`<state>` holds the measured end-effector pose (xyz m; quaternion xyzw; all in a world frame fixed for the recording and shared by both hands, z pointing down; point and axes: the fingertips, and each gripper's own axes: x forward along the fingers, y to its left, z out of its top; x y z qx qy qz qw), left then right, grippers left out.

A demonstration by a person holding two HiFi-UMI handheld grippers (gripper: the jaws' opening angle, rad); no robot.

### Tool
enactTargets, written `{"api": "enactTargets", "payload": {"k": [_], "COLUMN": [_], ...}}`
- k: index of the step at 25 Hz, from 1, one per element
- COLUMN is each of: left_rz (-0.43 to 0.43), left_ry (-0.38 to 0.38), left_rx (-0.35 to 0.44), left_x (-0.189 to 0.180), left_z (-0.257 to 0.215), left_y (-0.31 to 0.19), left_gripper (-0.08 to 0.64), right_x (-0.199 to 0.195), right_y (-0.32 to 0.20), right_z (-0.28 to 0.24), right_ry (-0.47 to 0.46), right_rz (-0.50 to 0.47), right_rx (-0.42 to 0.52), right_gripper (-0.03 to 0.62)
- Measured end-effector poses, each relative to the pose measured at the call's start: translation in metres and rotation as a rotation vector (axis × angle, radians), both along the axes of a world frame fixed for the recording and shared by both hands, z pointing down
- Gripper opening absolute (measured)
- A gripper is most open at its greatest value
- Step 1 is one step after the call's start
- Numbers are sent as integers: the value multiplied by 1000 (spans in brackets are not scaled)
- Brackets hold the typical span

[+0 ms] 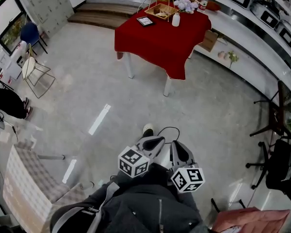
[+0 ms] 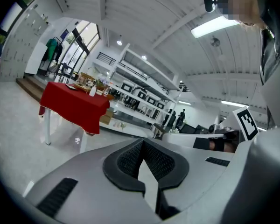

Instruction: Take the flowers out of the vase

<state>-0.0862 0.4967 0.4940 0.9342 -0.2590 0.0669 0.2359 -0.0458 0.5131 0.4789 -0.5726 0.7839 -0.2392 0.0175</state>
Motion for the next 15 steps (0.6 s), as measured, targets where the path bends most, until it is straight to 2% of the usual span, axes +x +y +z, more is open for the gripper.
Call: {"api": "enactTargets", "payload": {"k": [8, 15], "left_rz": [9, 22], "left_ry": [-1, 8], "left_rx": [2, 0], "left_x": [8, 31], "left_z": [0, 0], "left_y": [-46, -94], "left_gripper": [8, 8], "right_x": [11, 25], "right_y": [-40, -91], "right_z": [4, 1], "right_ry": [-12, -7], "right_rz": [36, 16], "right_rx": [-9, 0], "right_gripper": [15, 15]}}
